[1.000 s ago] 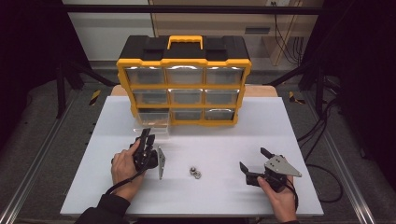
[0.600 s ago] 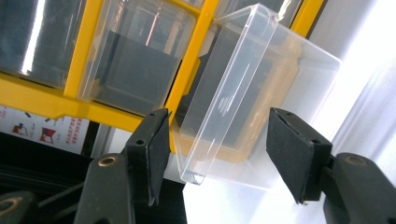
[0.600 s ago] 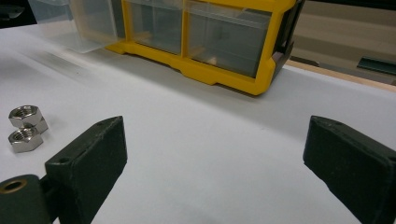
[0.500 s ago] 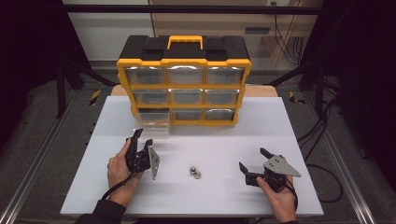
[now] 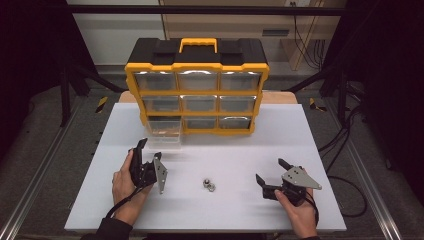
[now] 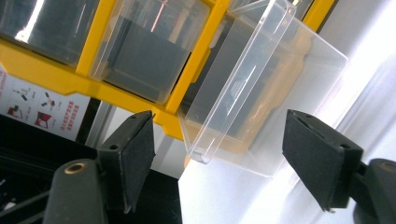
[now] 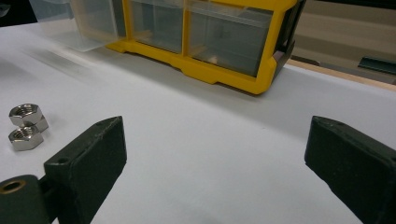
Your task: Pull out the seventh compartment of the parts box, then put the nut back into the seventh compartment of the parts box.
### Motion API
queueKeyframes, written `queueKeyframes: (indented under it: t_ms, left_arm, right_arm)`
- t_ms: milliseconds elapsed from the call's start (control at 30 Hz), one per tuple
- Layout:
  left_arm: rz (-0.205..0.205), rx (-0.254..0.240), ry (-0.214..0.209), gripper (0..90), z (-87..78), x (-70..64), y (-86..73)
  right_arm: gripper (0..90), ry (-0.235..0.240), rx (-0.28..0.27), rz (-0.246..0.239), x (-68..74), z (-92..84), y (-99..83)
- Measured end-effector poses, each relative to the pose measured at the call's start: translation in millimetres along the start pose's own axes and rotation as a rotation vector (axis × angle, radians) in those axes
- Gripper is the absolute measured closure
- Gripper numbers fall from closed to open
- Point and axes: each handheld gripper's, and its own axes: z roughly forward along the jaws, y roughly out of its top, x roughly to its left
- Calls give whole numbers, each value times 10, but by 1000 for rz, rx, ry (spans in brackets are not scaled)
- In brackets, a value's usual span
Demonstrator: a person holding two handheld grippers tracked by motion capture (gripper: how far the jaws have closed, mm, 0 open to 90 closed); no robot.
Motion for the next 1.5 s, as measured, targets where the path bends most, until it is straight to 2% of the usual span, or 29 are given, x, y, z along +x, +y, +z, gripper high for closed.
queueKeyframes:
  t_ms: [100, 200, 267, 367, 467, 567, 633, 700, 967, 1067, 1167, 1267, 1333, 1400, 1500]
  left_arm:
    - [-64, -10, -2, 216, -29, 25, -38]
    - [-97, -8, -16, 201, -61, 44, -83]
    - [-137, -7, -31, 192, -79, 67, -115]
    - [-227, -19, -59, 173, -111, 116, -166]
    - [-341, -31, -129, 143, -131, 167, -238]
    - [-413, -48, -167, 135, -141, 184, -320]
    - [-439, -47, -176, 122, -144, 193, -373]
    - [-482, -56, -192, 118, -144, 205, -422]
    - [-735, -121, -287, 103, -126, 254, -638]
    - [-768, -121, -288, 87, -151, 270, -713]
    - [-795, -128, -290, 74, -188, 284, -780]
    - [-815, -131, -299, 67, -196, 286, -834]
    - [-845, -140, -308, 67, -190, 290, -864]
    - [-858, -140, -322, 64, -172, 277, -876]
    - [-865, -150, -344, 63, -158, 258, -876]
  right_arm:
    - [55, 1, 2, 1, 5, 1, 1]
    - [53, 4, 5, 0, 7, 6, -1]
    - [52, 9, 3, 4, 11, 10, 0]
    - [52, 7, 7, 4, 10, 7, 1]
    - [51, 5, 9, 0, 7, 8, 0]
    - [51, 7, 7, 2, 13, 11, 1]
    - [51, 7, 10, 2, 14, 9, 3]
    - [51, 7, 11, 2, 16, 10, 3]
    - [41, 9, 19, 0, 21, 19, 2]
    - [35, 11, 36, 13, 45, 38, 6]
    - [32, 22, 68, 1, 101, 85, 10]
    - [53, 37, 121, -3, 170, 138, 72]
    - [63, 69, 184, 22, 207, 175, 149]
    - [80, 81, 218, 29, 245, 218, 214]
    - [97, 96, 269, 6, 312, 295, 287]
